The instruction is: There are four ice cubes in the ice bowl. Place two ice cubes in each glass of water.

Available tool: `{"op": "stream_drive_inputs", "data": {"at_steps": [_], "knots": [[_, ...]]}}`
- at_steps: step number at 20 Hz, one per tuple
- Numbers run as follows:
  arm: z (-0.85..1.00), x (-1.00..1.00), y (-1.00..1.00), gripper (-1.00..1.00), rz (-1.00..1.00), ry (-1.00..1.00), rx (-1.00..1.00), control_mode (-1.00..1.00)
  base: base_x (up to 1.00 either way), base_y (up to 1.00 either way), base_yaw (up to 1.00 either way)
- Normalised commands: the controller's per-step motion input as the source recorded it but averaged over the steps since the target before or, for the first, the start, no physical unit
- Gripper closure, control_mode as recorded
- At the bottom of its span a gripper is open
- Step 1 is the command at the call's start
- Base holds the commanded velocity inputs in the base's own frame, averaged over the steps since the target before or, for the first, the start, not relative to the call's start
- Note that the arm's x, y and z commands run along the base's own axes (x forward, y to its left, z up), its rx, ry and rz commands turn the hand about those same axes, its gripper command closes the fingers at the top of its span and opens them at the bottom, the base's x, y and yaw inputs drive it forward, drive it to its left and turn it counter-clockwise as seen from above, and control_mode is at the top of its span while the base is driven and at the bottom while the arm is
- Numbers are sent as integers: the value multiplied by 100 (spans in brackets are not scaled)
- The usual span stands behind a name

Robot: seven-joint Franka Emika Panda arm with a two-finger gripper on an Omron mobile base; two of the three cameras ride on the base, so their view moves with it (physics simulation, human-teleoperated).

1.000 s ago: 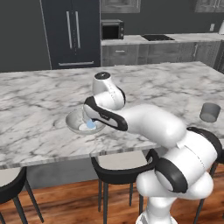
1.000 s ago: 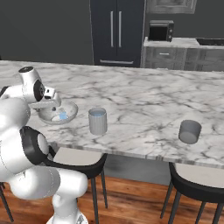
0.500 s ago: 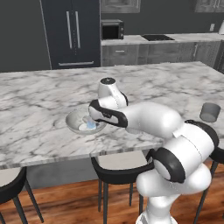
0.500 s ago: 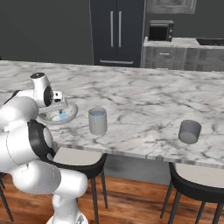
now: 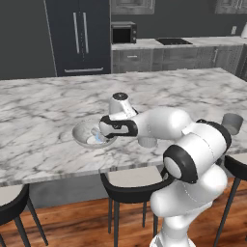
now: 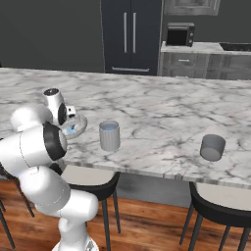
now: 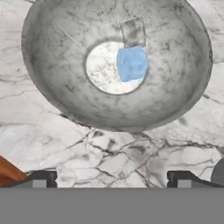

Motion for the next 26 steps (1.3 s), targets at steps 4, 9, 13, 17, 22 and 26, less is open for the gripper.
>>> {"op": "stream_drive_inputs", "data": {"at_steps": [4,9,13,17,22,26], "knots": [[0,27,44,-100,3,-6,-7,-100,0,0,0],[-9,32,29,-100,0,0,-9,-100,0,0,0],[-22,48,0,-100,0,0,0,-100,0,0,0],[-26,33,0,-100,0,0,0,-100,0,0,0],[-31,27,3,-100,0,0,0,-100,0,0,0],[-23,31,0,-100,0,0,0,-100,0,0,0]]}}
